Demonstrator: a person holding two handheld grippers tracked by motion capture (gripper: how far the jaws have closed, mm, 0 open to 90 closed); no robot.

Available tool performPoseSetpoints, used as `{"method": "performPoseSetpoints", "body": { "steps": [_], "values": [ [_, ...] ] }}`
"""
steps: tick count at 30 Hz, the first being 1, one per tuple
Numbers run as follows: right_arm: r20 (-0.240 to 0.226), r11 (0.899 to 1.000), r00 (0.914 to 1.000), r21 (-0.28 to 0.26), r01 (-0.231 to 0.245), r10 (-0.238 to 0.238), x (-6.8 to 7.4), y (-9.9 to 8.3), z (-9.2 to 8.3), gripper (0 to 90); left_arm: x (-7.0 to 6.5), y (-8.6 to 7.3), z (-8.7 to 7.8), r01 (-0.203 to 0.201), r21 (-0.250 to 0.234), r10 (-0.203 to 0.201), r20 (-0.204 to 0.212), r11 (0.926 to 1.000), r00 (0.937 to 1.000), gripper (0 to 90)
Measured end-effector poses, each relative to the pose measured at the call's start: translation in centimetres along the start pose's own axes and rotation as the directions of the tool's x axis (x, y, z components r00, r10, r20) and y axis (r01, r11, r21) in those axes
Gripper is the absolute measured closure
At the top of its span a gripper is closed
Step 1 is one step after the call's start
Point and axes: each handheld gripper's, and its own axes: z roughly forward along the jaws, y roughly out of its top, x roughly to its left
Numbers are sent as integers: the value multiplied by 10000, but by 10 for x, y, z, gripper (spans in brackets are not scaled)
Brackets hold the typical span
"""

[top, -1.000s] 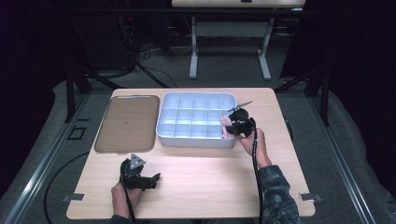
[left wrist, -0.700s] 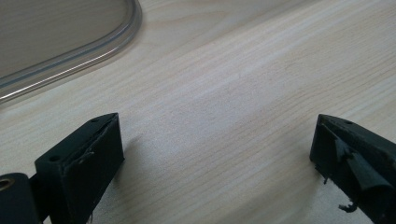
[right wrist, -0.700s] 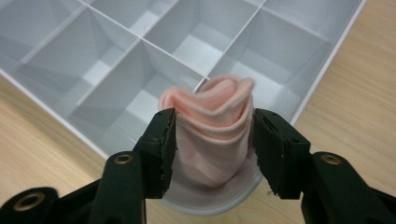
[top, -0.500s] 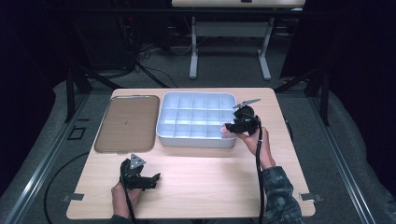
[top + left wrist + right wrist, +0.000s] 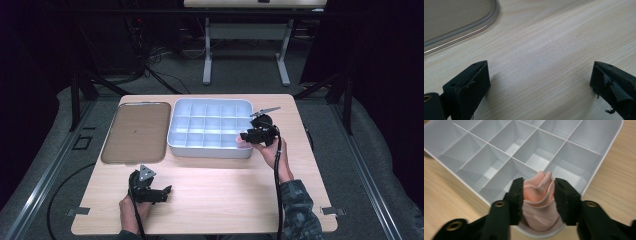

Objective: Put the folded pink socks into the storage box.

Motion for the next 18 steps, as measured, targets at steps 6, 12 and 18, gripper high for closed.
{"method": "performPoseSetpoints", "body": {
  "steps": [6, 12, 18],
  "values": [
    [-352, 9979, 9991, -607, 207, -229, 9, -7, -29, 334, 0, 0, 0, 13, -24, -13, -18, 10000, 10000, 24],
    [-285, 9945, 9971, -798, 682, -707, 20, -26, -57, 142, 0, 0, 0, 12, -7, -12, -2, 10000, 10000, 24],
    [-203, 9847, 9938, -1391, 1053, -1092, 25, -54, -81, 71, 0, 0, 0, 17, -34, -17, -30, 10000, 10000, 23]
  ]
}}
